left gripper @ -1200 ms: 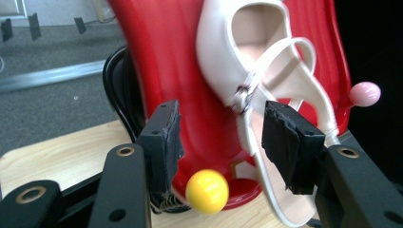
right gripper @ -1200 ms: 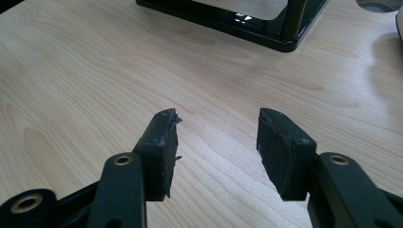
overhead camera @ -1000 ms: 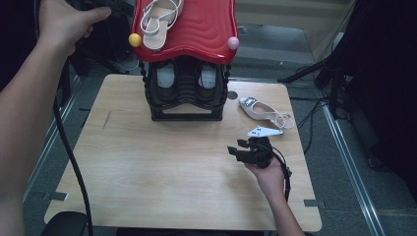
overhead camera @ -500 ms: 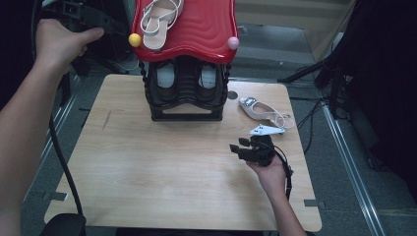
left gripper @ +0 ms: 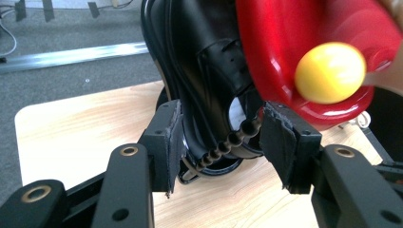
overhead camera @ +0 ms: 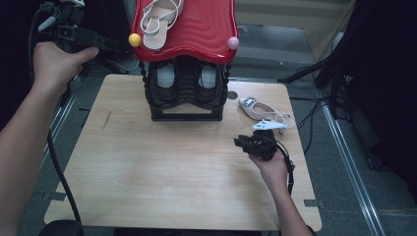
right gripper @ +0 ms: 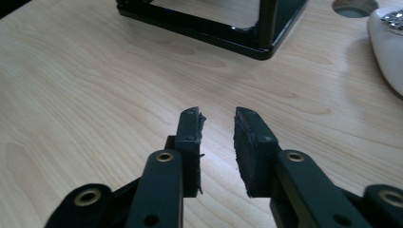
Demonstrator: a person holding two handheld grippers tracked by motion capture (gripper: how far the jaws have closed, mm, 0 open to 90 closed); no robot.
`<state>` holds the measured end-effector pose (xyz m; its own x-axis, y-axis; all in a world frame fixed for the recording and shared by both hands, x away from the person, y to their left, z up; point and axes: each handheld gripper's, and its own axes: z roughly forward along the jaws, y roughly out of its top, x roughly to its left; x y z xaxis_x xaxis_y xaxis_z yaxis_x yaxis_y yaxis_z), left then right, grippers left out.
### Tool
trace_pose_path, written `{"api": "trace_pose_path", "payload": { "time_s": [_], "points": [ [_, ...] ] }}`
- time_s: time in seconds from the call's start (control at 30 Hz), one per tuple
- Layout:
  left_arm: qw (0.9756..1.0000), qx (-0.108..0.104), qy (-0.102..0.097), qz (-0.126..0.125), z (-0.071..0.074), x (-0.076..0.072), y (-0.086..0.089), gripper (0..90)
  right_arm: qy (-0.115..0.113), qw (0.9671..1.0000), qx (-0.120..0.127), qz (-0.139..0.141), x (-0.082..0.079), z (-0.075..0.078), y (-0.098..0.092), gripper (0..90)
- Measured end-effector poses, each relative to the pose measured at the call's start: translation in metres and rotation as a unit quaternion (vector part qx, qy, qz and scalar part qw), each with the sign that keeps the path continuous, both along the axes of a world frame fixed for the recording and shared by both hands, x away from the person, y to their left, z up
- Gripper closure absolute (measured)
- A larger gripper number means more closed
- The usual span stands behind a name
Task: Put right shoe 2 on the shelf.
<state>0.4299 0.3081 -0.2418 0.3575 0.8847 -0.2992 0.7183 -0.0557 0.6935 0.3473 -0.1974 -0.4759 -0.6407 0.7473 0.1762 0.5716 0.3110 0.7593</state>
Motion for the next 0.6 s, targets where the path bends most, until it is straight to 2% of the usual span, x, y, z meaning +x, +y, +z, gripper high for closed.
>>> {"api": "trace_pose_path", "payload": {
  "time_s": [0.23,0.33,0.43,0.53,0.6],
  "points": [
    [0.9999,-0.008,0.006,-0.005,-0.019,-0.007,0.002,48.8,0.016,0.9999,-0.002,-0.006,0.009,0.0,-0.006,89.6],
    [0.9999,-0.012,0.001,-0.011,-0.028,-0.014,0.002,48.3,0.02,0.9996,-0.01,-0.017,0.013,0.001,-0.009,90.0],
    [0.9999,-0.009,0.005,-0.012,-0.041,-0.02,0.0,48.1,0.016,0.9996,-0.008,-0.023,0.016,0.001,-0.014,90.0],
    [0.9997,-0.018,0.012,-0.013,-0.056,-0.025,-0.001,47.9,0.02,0.9994,-0.006,-0.028,0.018,0.001,-0.018,90.0],
    [0.9998,-0.01,0.014,-0.013,-0.065,-0.028,-0.002,48.0,0.022,0.9993,-0.005,-0.029,0.018,0.001,-0.018,90.0]
  ]
}}
